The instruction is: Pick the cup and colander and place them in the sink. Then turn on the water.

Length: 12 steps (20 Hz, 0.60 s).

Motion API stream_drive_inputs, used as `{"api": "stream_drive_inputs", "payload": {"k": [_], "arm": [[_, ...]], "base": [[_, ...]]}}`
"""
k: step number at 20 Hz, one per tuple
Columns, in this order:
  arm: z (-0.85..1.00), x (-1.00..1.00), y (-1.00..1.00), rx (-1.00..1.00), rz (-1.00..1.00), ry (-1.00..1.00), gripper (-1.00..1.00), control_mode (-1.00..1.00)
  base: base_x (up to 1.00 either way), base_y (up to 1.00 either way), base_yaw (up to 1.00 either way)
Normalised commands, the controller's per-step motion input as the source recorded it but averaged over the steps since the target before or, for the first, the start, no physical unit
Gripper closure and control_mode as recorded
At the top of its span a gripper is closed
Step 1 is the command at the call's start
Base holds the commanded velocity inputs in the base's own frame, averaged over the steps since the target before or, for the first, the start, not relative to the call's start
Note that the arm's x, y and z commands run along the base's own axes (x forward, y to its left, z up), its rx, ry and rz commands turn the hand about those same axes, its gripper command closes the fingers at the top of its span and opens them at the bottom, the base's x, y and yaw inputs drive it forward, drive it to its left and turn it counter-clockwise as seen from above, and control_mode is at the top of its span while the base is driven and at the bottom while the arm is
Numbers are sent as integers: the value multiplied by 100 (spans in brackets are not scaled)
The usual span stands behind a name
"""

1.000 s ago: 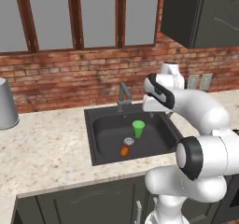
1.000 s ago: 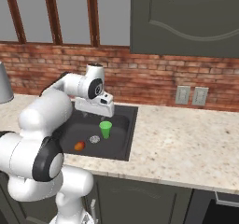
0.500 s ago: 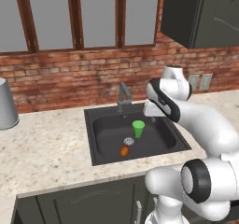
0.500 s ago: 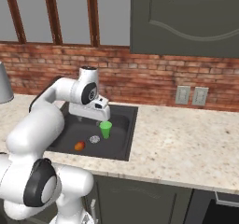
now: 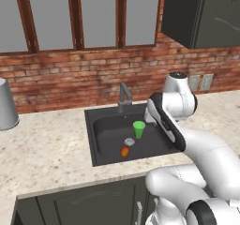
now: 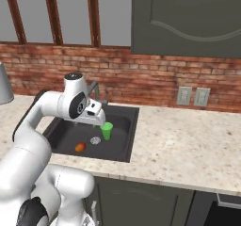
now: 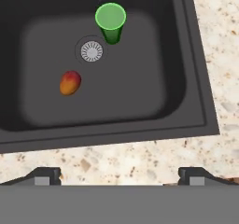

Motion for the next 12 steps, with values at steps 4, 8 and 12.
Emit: {"api": "stream_drive_inputs", "payload": {"k": [4,8,12], "arm": [[16,-38,0,0,5,-10,-100,-100],[34,-32,0,0,0,-1,-100,-100],[24,-33,0,0,0,-1,-100,-100]], "base": [[0,0,0],[0,0,0],[0,0,0]]}}
